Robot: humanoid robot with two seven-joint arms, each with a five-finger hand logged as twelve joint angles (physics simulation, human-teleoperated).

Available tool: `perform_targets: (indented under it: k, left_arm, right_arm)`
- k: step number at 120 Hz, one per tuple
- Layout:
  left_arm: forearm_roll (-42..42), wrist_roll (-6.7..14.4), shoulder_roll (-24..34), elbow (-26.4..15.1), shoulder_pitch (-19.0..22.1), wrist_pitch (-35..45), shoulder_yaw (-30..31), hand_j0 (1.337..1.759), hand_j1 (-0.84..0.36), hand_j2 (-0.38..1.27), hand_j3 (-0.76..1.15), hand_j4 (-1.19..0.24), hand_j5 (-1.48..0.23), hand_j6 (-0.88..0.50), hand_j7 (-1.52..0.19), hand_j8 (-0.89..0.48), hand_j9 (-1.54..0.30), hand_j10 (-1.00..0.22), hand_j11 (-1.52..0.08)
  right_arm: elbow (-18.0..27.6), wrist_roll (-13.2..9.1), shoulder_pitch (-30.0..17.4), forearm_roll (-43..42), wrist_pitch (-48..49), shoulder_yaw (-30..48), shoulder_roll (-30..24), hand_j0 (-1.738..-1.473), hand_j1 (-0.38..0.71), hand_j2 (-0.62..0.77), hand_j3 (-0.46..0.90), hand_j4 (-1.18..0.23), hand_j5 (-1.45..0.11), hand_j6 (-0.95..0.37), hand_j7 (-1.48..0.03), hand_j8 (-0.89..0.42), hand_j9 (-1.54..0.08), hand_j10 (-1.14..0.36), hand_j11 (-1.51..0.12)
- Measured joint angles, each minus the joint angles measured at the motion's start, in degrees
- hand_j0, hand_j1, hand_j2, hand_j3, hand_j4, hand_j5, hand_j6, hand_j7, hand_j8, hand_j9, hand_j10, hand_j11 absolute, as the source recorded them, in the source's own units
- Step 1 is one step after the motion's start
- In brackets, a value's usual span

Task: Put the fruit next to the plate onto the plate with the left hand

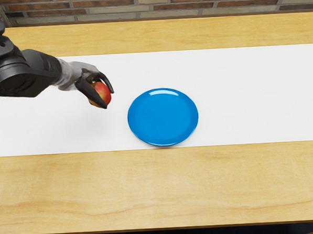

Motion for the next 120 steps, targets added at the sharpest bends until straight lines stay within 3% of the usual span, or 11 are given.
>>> perform_targets:
  k: [18, 40, 64, 78, 91, 109, 120]
  left_arm:
    - [-2.55, 0.01, -7.93, 1.91, 0.97, -0.34, -3.34, 1.623, -0.42, 0.15, 0.0, -0.46, -1.21, -0.15, -1.22, -0.11, -1.2, -0.48, -1.22]
    - [-3.2, 0.04, -17.44, 8.15, 2.19, -0.54, -4.97, 1.624, -0.4, 0.14, 0.0, -0.47, -1.23, -0.15, -1.22, -0.13, -1.2, -0.49, -1.21]
    - [-2.52, 0.1, -20.18, 13.42, 3.49, -0.92, -5.28, 1.621, -0.4, 0.12, 0.0, -0.5, -1.23, -0.19, -1.2, -0.16, -1.19, -0.53, -1.21]
    - [-1.99, -0.02, -20.84, 14.56, 4.52, -0.63, -5.28, 1.621, -0.45, 0.22, 0.0, -0.5, -1.16, -0.21, -1.15, -0.14, -1.14, -0.53, -1.19]
    - [-1.97, -0.1, -21.98, 15.76, 5.09, -0.48, -5.24, 1.627, -0.5, 0.36, 0.0, -0.51, -1.03, -0.24, -1.03, -0.18, -1.04, -0.54, -1.08]
    - [-0.19, -0.14, -22.73, 16.66, 5.53, 0.07, -5.19, 1.642, -0.35, 0.23, 0.0, -0.49, -0.81, -0.37, -0.81, -0.31, -0.81, -0.65, -0.84]
    - [2.03, -0.13, -22.87, 16.91, 5.46, 0.55, -5.16, 1.648, -0.25, 0.17, 0.0, -0.43, -0.68, -0.35, -0.68, -0.32, -0.68, -0.59, -0.69]
  right_arm:
    - [0.0, 0.0, 0.0, 0.0, 0.0, 0.0, 0.0, -1.658, -0.31, -0.01, 0.0, -0.04, -0.05, -0.04, -0.05, -0.04, -0.05, -0.04, -0.05]
    - [-0.04, 0.0, 0.0, 0.0, 0.0, 0.0, 0.0, -1.658, -0.31, -0.01, 0.0, -0.04, -0.05, -0.04, -0.05, -0.04, -0.05, -0.04, -0.05]
    - [-0.08, 0.0, 0.0, 0.0, 0.0, 0.0, 0.0, -1.658, -0.31, -0.01, 0.0, -0.04, -0.05, -0.04, -0.05, -0.04, -0.05, -0.04, -0.05]
    - [-0.09, 0.0, 0.0, 0.0, 0.0, 0.0, 0.0, -1.658, -0.31, -0.01, 0.0, -0.04, -0.05, -0.04, -0.05, -0.04, -0.05, -0.04, -0.05]
    - [-0.09, 0.0, 0.0, 0.0, 0.0, 0.0, 0.0, -1.658, -0.31, -0.01, 0.0, -0.04, -0.05, -0.04, -0.05, -0.04, -0.05, -0.04, -0.05]
    - [-0.09, 0.0, 0.0, -0.01, 0.0, 0.01, 0.0, -1.658, -0.31, -0.01, 0.0, -0.04, -0.05, -0.04, -0.05, -0.04, -0.05, -0.04, -0.05]
    - [-0.09, 0.0, 0.0, -0.01, 0.0, 0.01, 0.0, -1.658, -0.31, -0.01, 0.0, -0.04, -0.05, -0.04, -0.05, -0.04, -0.05, -0.04, -0.05]
